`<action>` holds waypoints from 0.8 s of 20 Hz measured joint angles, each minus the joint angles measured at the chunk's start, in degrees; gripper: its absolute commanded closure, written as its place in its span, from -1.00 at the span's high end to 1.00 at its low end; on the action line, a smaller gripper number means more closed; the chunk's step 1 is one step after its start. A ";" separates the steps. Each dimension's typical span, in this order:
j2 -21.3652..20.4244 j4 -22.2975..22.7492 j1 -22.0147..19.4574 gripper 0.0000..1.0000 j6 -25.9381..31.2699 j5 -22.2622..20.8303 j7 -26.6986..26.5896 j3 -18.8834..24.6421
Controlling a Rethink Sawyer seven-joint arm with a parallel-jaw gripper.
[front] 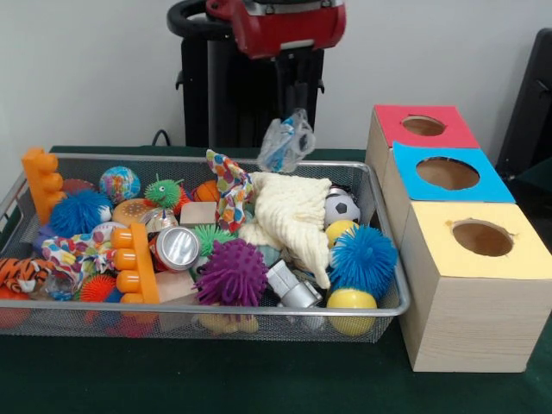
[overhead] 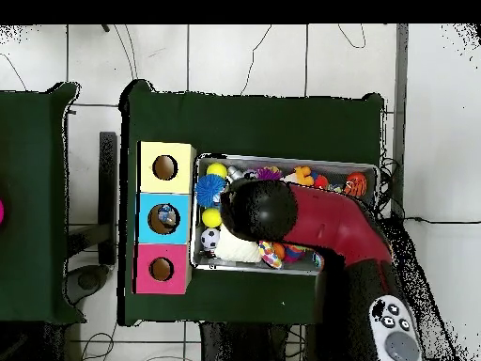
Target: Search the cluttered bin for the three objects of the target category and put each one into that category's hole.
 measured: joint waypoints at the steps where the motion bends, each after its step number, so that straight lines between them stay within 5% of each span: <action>1: 0.01 0.00 0.69 -1.00 0.00 0.25 0.27 -0.22; 16: 0.93 -0.70 11.83 -1.00 0.00 3.55 8.21 -3.89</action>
